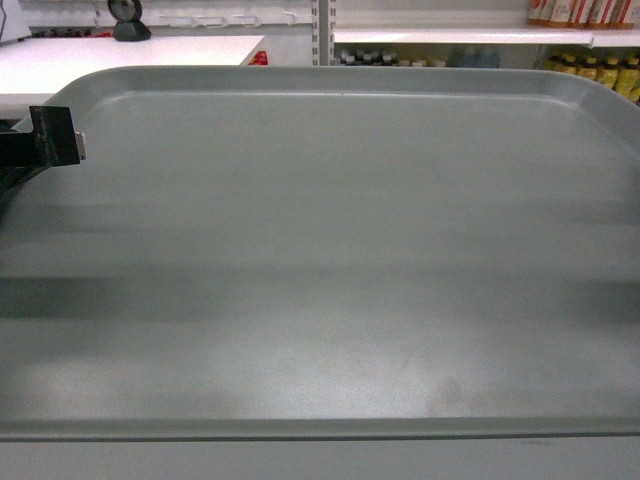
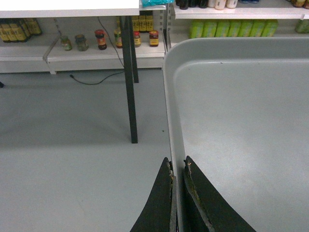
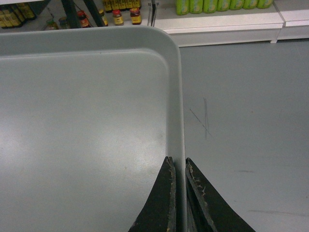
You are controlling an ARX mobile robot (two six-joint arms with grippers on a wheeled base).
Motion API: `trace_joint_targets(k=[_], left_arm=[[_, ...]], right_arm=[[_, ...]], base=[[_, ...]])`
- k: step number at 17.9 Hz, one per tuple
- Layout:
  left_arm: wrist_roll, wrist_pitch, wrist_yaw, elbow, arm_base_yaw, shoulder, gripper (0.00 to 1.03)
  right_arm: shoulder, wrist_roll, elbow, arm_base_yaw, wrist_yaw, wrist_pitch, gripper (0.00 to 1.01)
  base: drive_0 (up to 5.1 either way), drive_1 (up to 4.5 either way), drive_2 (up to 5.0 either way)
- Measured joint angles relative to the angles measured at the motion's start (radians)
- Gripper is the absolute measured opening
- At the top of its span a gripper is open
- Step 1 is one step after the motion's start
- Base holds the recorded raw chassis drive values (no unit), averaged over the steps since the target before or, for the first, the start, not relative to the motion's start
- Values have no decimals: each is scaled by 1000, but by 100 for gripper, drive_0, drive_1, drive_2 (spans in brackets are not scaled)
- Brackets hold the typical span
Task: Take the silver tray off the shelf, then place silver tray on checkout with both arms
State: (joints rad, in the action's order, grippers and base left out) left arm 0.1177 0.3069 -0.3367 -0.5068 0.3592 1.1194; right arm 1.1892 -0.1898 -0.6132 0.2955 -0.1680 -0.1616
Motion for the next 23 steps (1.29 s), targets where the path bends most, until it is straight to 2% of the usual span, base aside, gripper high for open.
trace_joint_targets(k=[23], left_arm=[[0, 0, 0, 0, 0, 2, 4]], right_arm=[[0, 0, 1, 0, 0, 0, 3]], base=[[-506, 240, 240]])
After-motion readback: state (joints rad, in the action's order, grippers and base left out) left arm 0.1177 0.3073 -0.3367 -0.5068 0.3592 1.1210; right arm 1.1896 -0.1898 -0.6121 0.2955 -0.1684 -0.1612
